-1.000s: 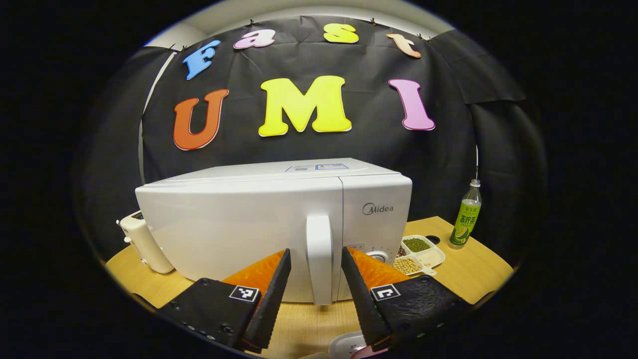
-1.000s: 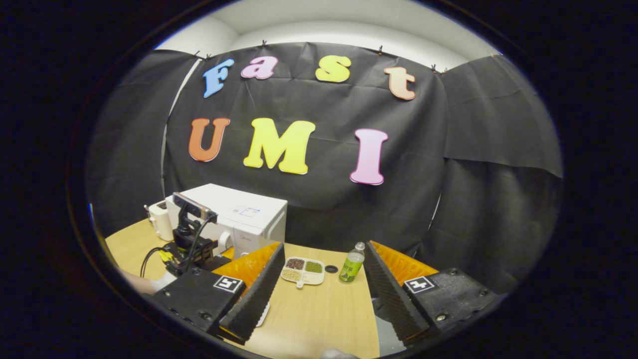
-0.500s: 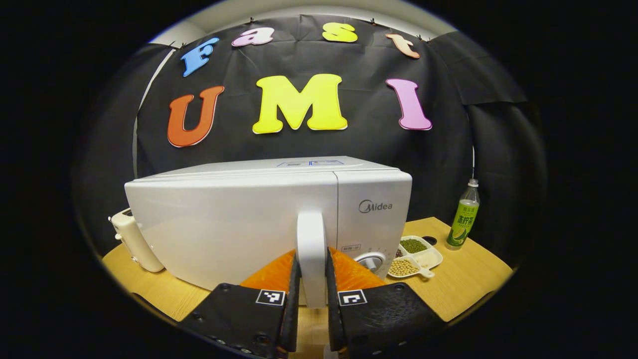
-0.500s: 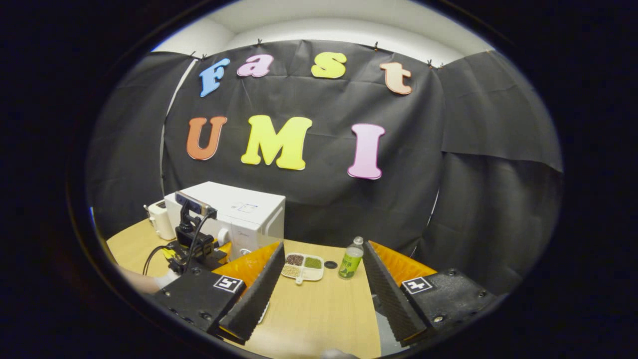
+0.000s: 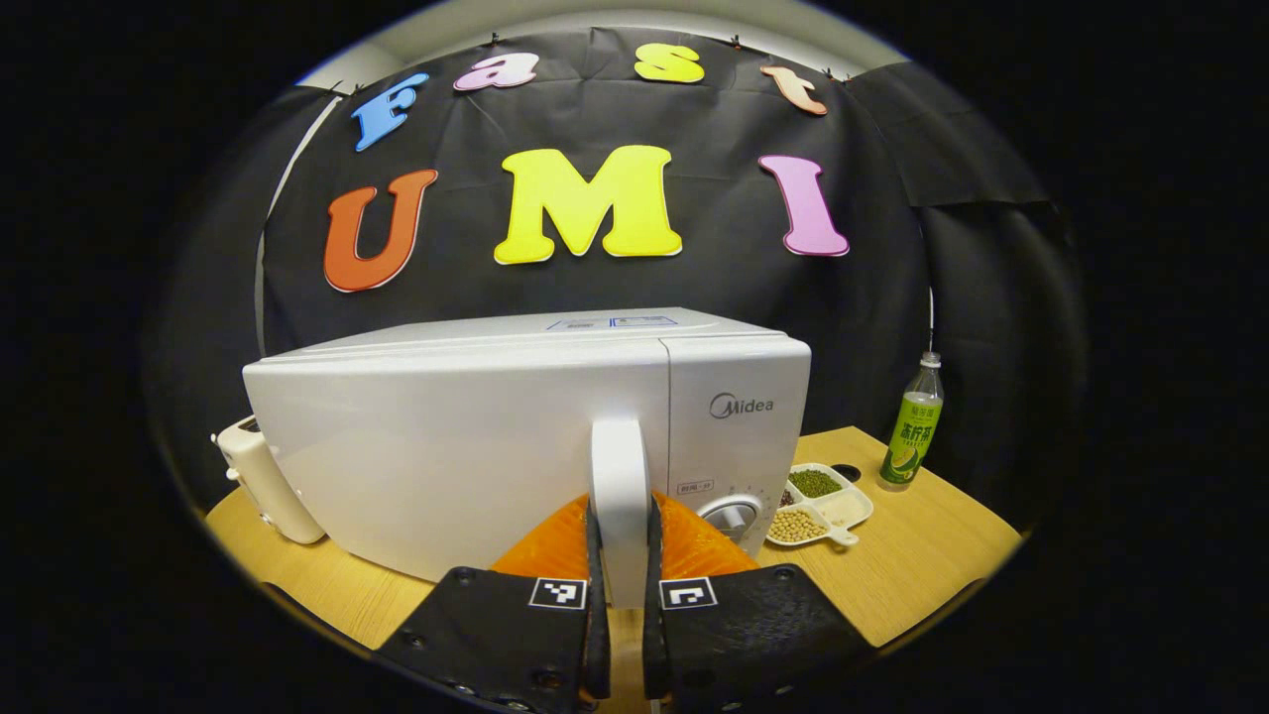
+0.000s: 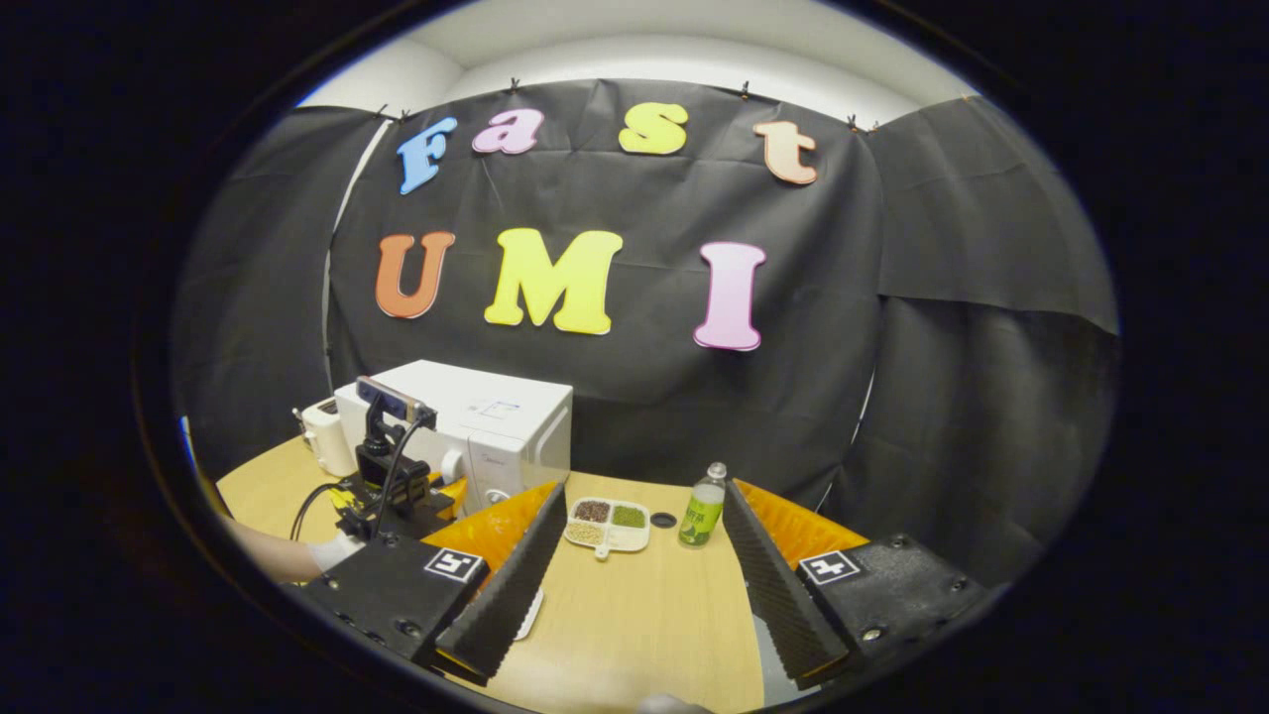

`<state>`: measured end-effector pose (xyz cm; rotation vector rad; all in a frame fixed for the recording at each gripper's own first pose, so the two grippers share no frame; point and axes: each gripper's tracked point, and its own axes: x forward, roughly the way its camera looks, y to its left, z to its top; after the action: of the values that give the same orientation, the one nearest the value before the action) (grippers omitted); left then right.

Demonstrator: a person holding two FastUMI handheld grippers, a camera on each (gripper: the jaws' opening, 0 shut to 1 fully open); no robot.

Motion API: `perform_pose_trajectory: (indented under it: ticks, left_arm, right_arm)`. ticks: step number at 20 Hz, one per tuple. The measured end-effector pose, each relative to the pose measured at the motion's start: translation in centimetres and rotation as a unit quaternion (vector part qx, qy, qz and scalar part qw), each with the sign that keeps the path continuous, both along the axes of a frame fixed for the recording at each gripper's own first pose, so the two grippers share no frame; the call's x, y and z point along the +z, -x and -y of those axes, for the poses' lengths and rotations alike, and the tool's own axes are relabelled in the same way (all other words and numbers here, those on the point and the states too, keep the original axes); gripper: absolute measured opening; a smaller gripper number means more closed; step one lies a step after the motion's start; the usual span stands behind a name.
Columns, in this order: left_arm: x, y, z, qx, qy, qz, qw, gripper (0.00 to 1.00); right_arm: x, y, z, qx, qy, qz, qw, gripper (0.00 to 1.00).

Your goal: Open the microwave oven with the left hand, put the food in, and close the microwave oven.

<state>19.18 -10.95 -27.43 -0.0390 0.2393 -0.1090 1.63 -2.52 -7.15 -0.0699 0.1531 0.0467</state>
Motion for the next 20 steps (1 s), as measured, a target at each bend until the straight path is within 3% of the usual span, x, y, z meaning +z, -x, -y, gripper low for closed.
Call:
perform_pose_trajectory:
  ticks: [13,14,15,17,20]
  left_arm:
    - [0.0,2.7,-0.4,0.003,0.0,0.008,1.0,0.09]
    - [-0.9,2.6,-0.7,0.007,0.0,0.007,1.0,0.0]
    - [-2.1,2.7,-0.8,0.005,0.001,-0.016,1.0,0.02]
    - [-2.1,3.1,-1.0,0.008,0.024,-0.012,1.0,0.01]
    - [-1.5,2.7,-1.0,0.012,0.0,0.002,1.0,0.02]
  right_arm:
    - [0.1,0.5,-0.9,0.019,0.022,0.001,1.0,1.0]
    - [0.1,0.4,-0.7,0.016,0.021,0.002,1.0,1.0]
    - [0.1,0.4,-0.7,0.015,0.017,0.0,1.0,1.0]
    - [-0.4,0.3,-1.3,0.02,0.013,-0.007,1.0,1.0]
    - [-0.9,0.2,-1.5,0.025,0.017,-0.012,0.999,1.0]
